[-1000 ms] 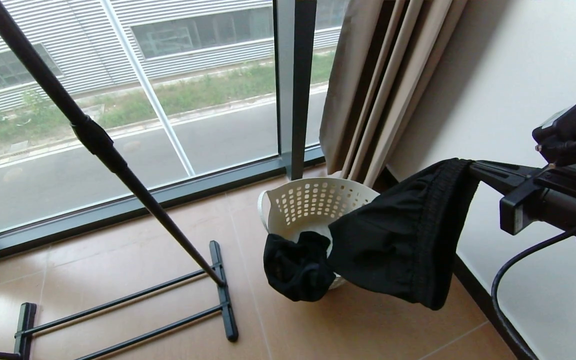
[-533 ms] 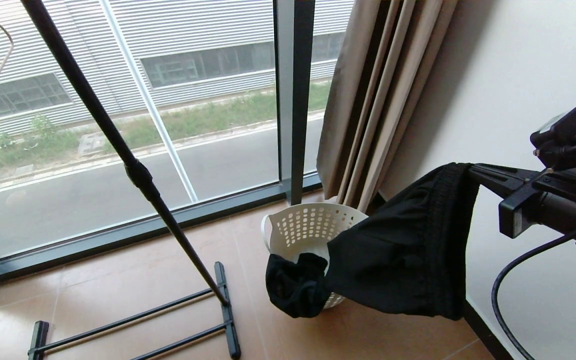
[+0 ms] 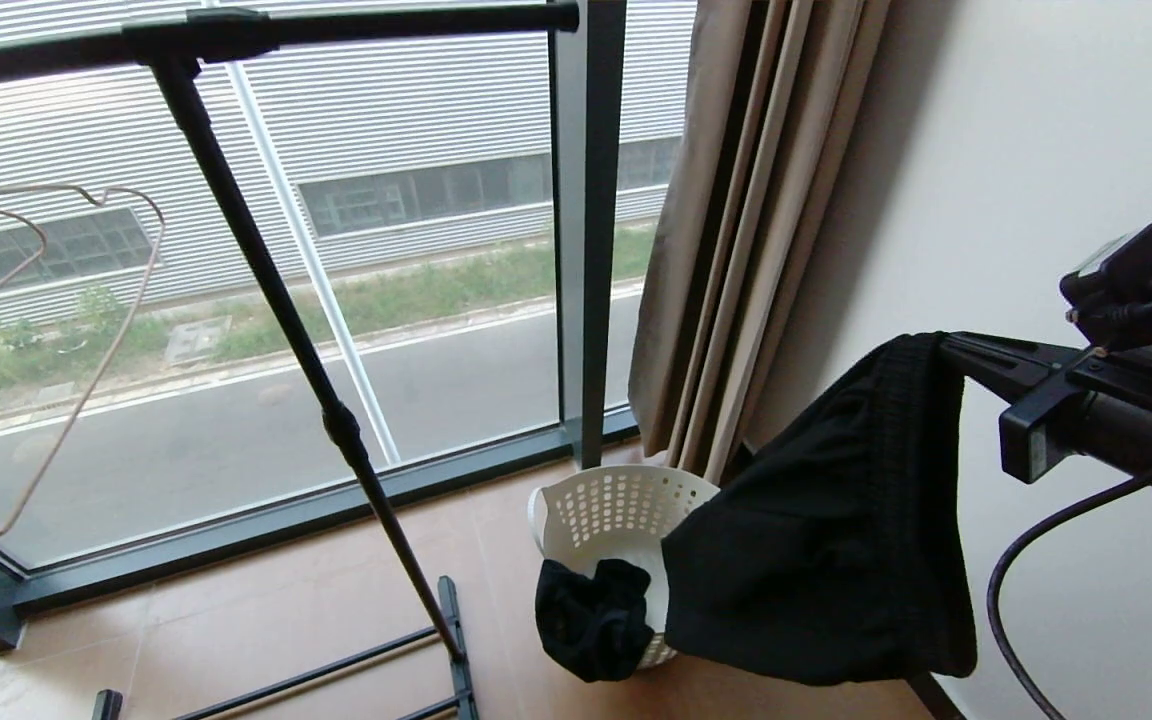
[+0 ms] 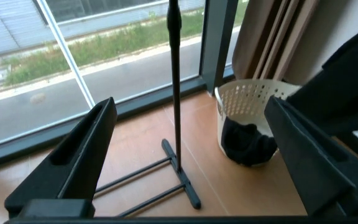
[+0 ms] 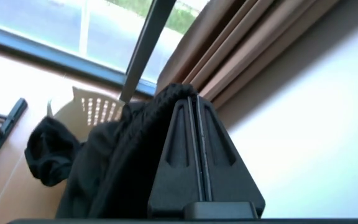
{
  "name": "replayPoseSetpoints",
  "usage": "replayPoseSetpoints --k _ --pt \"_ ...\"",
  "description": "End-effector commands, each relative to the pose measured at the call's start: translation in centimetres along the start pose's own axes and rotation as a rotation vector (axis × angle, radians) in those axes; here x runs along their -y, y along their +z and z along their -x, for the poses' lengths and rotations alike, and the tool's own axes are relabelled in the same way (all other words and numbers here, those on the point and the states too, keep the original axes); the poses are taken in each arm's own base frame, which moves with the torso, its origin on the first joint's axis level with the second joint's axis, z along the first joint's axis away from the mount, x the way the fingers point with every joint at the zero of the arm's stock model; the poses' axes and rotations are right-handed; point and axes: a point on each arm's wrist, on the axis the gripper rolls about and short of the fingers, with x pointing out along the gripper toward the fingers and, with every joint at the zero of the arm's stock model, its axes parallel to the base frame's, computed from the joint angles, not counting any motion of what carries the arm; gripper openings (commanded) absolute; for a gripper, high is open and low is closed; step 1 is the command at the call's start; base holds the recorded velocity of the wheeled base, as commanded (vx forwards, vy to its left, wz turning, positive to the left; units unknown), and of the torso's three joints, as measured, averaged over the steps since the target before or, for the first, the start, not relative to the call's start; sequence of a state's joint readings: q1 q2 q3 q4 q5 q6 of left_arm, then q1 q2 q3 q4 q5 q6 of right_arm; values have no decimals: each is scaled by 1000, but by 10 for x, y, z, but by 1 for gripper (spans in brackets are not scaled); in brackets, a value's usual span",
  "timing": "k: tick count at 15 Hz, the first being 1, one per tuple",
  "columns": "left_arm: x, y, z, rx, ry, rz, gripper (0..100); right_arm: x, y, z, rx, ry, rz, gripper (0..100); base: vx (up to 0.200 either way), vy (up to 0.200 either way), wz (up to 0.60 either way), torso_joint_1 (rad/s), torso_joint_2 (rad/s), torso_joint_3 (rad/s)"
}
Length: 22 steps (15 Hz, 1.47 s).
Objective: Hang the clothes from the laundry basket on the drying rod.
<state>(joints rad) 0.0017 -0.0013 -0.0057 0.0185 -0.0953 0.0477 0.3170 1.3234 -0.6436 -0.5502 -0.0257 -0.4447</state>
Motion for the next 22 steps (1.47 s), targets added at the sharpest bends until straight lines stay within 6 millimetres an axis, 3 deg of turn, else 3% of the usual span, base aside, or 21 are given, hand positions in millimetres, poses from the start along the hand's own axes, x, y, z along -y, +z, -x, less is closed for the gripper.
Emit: replayPoseSetpoints --k 1,16,19,22 --pt "0 0 0 -1 2 0 100 0 0 -1 -1 1 0 0 0 0 0 227 -549 -105" --pt "0 0 0 -3 5 5 100 -2 -5 0 -16 7 22 0 0 0 0 217 -498 -157" --pt "0 0 0 -3 6 3 100 -3 -6 12 21 -12 21 0 0 0 0 57 -127 -68" --pt "0 0 0 -2 3 5 100 -2 -6 27 43 -24 20 0 0 0 600 9 -7 -4"
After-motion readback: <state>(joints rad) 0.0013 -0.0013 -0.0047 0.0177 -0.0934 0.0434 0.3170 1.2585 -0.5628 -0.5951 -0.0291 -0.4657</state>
